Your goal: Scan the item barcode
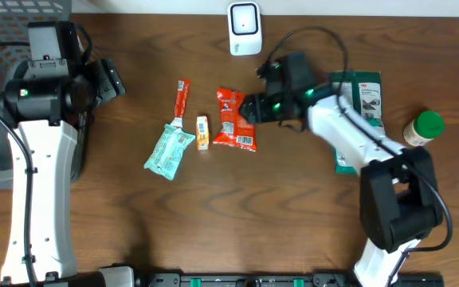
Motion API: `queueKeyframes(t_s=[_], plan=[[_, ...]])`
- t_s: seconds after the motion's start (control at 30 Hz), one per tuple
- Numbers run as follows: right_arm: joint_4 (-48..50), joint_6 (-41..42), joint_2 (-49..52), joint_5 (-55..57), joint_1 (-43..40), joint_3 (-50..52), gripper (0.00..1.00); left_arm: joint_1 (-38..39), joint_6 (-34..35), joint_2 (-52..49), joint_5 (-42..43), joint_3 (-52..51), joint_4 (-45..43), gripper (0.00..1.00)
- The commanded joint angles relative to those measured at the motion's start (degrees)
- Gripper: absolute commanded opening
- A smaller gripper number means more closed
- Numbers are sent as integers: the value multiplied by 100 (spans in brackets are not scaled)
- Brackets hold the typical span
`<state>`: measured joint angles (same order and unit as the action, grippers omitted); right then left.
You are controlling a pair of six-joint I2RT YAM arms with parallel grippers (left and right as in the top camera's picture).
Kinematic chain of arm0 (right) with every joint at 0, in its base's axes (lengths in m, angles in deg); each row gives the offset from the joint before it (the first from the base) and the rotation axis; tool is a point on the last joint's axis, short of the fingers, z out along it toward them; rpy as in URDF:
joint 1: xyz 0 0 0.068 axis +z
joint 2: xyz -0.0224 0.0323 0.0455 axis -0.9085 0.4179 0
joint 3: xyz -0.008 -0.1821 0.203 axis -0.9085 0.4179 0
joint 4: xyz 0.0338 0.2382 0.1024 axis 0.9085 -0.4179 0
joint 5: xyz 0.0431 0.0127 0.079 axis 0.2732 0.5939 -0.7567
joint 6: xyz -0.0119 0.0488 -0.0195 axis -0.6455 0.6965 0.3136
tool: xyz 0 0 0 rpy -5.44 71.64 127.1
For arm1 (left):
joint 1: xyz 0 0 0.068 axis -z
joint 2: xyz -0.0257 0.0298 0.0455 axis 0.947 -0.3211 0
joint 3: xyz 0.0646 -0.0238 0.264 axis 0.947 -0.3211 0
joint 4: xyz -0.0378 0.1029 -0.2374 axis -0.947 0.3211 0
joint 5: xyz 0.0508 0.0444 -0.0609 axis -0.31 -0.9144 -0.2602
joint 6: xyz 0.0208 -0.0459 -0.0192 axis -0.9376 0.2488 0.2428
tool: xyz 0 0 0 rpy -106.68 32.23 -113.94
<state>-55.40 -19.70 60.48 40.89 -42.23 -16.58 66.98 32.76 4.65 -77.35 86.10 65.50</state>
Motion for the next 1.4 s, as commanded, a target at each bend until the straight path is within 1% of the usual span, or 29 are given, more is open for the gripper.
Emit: queueKeyframes(t_s=[0.0, 0.13, 0.27, 0.33, 0.37, 0.43, 0.47, 0.5, 0.7, 0.87, 1.03, 1.37], plan=[[411, 612, -9, 629, 295, 376, 78, -15, -33, -22, -94, 0, 9, 84], [892, 1014, -9, 931, 483, 717, 79, -13, -2, -22, -68, 0, -81, 84], [1147, 1069, -9, 964, 507, 940, 81, -13, 13, -22, 26, 0, -385, 84], [1128, 1056, -9, 925, 446, 951, 84, -13, 7, -35, 826, -7, -354, 82], [1132, 1032, -11, 841, 420, 951, 85, 13, 7, -63, 1213, -20, -356, 66], [1180, 881, -11, 505, 328, 949, 86, 125, 7, -122, 1943, -94, -358, 28], [1182, 863, -11, 376, 278, 951, 86, 234, 9, -162, 2170, -153, -369, 14], [1178, 863, -11, 282, 219, 949, 86, 380, 9, -214, 2251, -212, -382, 7], [1154, 850, -11, -282, -260, 951, 87, 1427, 7, -815, 2203, -350, -476, 7], [968, 850, -9, -822, -636, 951, 86, 2122, 9, -1545, 2203, -350, -833, 7], [695, 780, -9, -866, -761, 953, 84, 2448, 9, -2168, 2181, -350, -1099, 7], [715, 723, 85, -992, -752, 966, 84, 2638, 9, -3274, 2186, -350, -1370, 8]])
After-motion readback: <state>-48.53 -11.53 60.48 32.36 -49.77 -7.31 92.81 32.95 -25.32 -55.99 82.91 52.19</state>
